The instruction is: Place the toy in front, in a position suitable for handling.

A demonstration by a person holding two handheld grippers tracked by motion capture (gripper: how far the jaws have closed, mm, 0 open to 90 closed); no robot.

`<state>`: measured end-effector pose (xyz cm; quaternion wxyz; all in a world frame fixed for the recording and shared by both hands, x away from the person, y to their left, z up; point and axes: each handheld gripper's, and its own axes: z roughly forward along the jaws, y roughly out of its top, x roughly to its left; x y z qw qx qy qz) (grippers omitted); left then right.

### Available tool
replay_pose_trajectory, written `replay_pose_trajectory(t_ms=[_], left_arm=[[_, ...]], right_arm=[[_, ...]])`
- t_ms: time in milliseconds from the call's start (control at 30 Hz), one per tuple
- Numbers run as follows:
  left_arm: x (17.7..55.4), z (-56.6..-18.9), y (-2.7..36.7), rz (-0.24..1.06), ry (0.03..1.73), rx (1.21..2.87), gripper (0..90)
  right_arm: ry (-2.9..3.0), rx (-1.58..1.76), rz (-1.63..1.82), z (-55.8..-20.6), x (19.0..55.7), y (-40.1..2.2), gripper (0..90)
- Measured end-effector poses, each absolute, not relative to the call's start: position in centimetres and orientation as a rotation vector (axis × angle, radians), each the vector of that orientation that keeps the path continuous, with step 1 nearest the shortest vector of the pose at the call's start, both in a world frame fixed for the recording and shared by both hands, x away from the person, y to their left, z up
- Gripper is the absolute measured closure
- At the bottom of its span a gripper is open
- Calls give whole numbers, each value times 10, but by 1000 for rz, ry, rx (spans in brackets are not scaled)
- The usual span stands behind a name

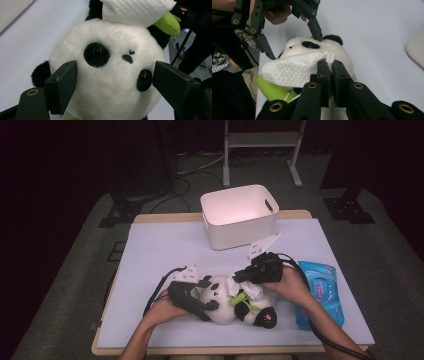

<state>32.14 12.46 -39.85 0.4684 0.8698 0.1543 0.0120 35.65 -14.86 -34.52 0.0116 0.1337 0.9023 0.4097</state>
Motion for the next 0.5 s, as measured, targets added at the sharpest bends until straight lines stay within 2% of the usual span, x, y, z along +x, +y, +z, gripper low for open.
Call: replay_pose_trajectory(t_ms=[300,500], left_arm=[[323,-398,129,37,380,2135,195],[325,-400,133,45,384,2142,193]], right_arm=[[2820,456,1289,-344,354,-163,838],[2826,465,1297,-342,360,-154,838]])
